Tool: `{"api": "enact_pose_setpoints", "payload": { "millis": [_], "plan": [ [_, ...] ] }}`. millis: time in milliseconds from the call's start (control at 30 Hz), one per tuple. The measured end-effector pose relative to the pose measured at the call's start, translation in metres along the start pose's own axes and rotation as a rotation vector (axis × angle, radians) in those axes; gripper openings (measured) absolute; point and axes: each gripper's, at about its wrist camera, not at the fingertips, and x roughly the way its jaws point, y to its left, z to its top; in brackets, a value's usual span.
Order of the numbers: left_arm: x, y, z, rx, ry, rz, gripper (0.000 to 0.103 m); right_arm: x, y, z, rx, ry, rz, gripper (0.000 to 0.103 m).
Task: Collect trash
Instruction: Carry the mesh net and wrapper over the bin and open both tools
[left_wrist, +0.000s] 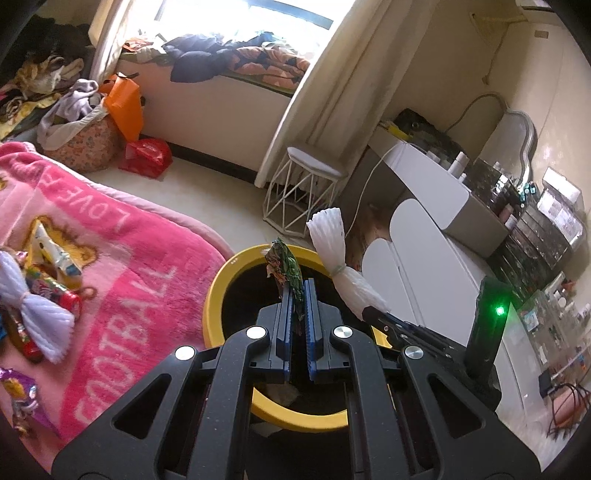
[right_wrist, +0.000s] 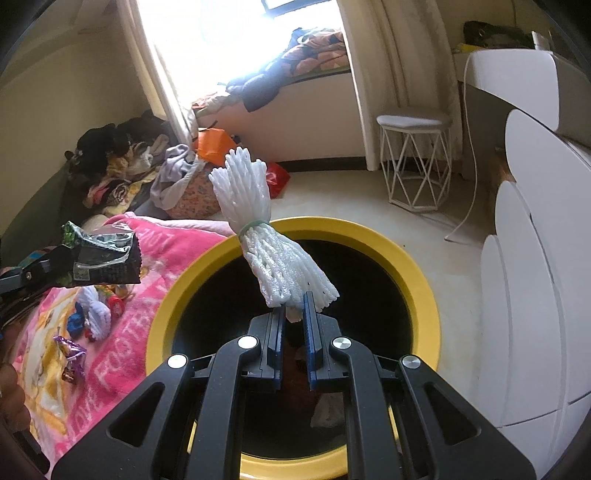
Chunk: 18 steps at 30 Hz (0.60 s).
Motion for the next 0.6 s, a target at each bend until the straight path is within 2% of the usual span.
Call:
{"api": "enact_pose_setpoints", "payload": {
  "millis": [400,500,567,600],
  "plan": [
    [0.03,-0.005,-0.013,-0.003,0.07,-0.024,0.004,0.007,-0.018,-0.007,0.039,0.057,-0.047,0.01],
    [0.037,-0.003,-0.016,-0.012,0.08,-0.03,0.004,0.009,-0.019,-0.007,0.045,0.066,-0.053,0.012],
    [0.04,0.0,-0.016,-0.026,0.085,-0.023,0.024,0.009,-0.019,-0.006,0.051,0.065,-0.051,0.023],
    [0.04,0.001,-0.016,-0.04,0.086,-0.025,0.047,0.008,-0.019,-0.006,0.054,0.063,-0.06,0.028]
  ]
}}
